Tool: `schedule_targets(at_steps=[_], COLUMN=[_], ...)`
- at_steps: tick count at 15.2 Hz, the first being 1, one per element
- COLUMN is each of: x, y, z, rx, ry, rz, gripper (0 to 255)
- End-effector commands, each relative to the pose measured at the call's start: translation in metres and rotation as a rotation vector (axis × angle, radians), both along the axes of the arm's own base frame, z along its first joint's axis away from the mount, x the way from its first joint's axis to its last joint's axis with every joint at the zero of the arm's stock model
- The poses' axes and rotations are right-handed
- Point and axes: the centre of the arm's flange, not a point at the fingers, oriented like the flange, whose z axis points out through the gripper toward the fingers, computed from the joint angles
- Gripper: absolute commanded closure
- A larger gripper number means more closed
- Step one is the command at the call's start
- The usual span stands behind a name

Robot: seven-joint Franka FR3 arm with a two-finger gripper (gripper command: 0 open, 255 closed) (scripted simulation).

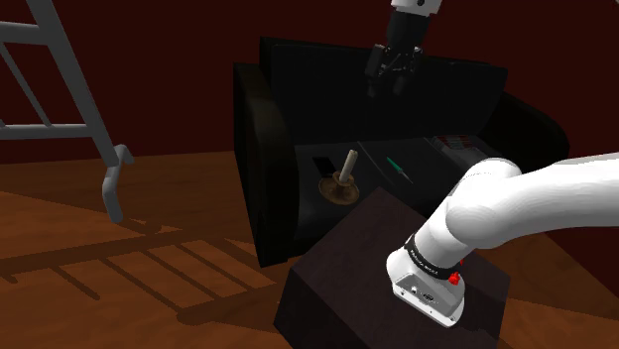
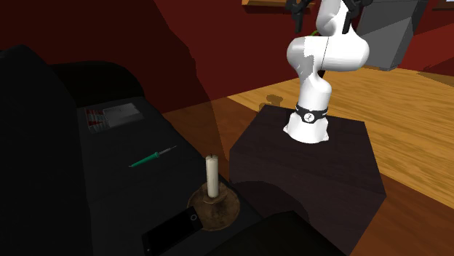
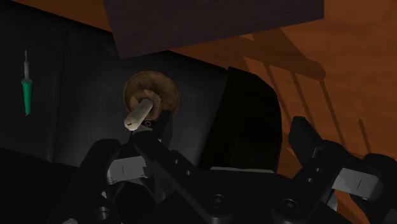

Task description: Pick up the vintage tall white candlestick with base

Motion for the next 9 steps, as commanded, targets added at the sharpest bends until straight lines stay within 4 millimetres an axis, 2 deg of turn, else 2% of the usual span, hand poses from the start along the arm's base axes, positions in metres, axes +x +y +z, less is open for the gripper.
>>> schedule_targets(at_steps=[1, 9], x=[0.0, 0.04], y=[0.0, -0.045], z=[0.0, -0.086], rx=[0.0, -0.05], ry=[0.0, 0.045], rz=[0.0, -0.017], gripper=[0, 0])
